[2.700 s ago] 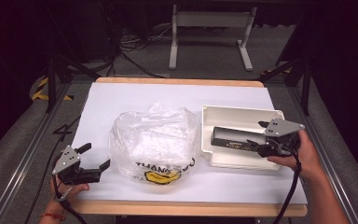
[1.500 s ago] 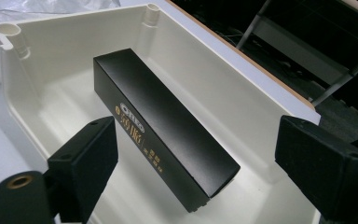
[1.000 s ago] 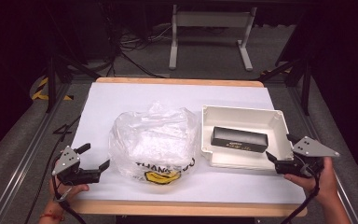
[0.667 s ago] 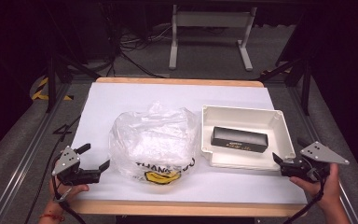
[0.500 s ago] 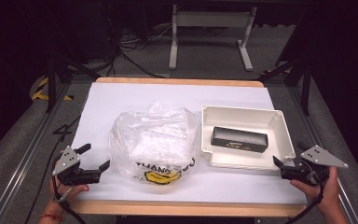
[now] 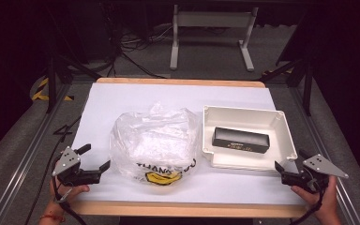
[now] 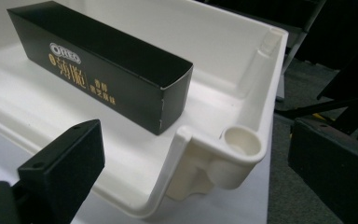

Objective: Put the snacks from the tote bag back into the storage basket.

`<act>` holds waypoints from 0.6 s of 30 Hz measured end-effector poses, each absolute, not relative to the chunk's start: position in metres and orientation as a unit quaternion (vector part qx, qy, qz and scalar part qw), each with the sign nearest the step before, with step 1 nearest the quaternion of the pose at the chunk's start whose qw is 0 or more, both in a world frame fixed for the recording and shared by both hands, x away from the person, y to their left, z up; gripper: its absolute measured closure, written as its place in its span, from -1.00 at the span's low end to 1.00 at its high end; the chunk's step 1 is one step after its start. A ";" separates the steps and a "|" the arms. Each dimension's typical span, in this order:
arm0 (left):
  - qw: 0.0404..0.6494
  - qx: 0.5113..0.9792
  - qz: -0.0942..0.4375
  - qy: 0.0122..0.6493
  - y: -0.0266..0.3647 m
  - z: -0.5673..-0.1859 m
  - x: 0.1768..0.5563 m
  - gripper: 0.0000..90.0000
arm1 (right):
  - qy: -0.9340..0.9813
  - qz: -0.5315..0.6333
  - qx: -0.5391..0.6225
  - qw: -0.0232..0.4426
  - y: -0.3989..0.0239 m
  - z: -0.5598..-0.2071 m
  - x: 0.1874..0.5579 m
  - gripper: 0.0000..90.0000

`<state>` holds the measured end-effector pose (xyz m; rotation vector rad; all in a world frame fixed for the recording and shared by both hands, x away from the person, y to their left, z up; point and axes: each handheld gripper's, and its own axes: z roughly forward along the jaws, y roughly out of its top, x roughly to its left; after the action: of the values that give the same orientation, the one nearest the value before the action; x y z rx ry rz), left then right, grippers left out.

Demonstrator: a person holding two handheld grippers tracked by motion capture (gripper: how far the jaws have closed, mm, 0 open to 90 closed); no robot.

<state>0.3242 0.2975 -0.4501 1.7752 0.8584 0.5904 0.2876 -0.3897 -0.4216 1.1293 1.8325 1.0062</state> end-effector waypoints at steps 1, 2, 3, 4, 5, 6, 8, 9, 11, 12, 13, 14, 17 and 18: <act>0.513 0.741 0.244 0.358 0.298 -0.450 0.324 -0.90 | 0.716 0.395 0.443 0.369 -0.390 -0.424 0.288 -0.90; 0.517 0.738 0.245 0.358 0.298 -0.450 0.324 -0.90 | 0.712 0.395 0.444 0.374 -0.390 -0.426 0.288 -0.89; 0.517 0.737 0.246 0.358 0.299 -0.450 0.324 -0.90 | 0.708 0.398 0.444 0.378 -0.390 -0.428 0.287 -0.88; 0.517 0.736 0.248 0.360 0.299 -0.450 0.324 -0.90 | 0.707 0.401 0.443 0.379 -0.390 -0.430 0.287 -0.89; 0.517 0.736 0.248 0.360 0.299 -0.450 0.324 -0.90 | 0.707 0.401 0.443 0.379 -0.390 -0.430 0.287 -0.89; 0.519 0.735 0.248 0.359 0.300 -0.450 0.324 -0.90 | 0.705 0.402 0.443 0.380 -0.390 -0.431 0.286 -0.89; 0.518 0.734 0.248 0.363 0.301 -0.451 0.325 -0.90 | 0.696 0.411 0.440 0.391 -0.392 -0.435 0.285 -0.88; 0.518 0.734 0.248 0.363 0.301 -0.451 0.325 -0.90 | 0.696 0.411 0.440 0.391 -0.392 -0.435 0.285 -0.88; 0.518 0.734 0.247 0.363 0.301 -0.451 0.326 -0.90 | 0.691 0.418 0.439 0.394 -0.393 -0.435 0.284 -0.87; 0.516 0.736 0.246 0.362 0.301 -0.451 0.326 -0.90 | 0.686 0.422 0.438 0.398 -0.393 -0.435 0.283 -0.87; 0.516 0.736 0.247 0.362 0.301 -0.451 0.326 -0.90 | 0.683 0.427 0.437 0.401 -0.394 -0.435 0.282 -0.85; 0.516 0.736 0.247 0.362 0.301 -0.451 0.327 -0.90 | 0.682 0.432 0.433 0.401 -0.394 -0.435 0.282 -0.85; 0.516 0.735 0.247 0.364 0.301 -0.452 0.328 -0.90 | 0.676 0.441 0.434 0.400 -0.395 -0.435 0.281 -0.85; 0.515 0.735 0.247 0.365 0.301 -0.453 0.328 -0.90 | 0.675 0.443 0.435 0.399 -0.396 -0.436 0.281 -0.85</act>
<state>0.3276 0.3011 -0.4529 1.7659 0.8773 0.5932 0.2807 -0.3955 -0.4360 1.1021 1.7074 1.1211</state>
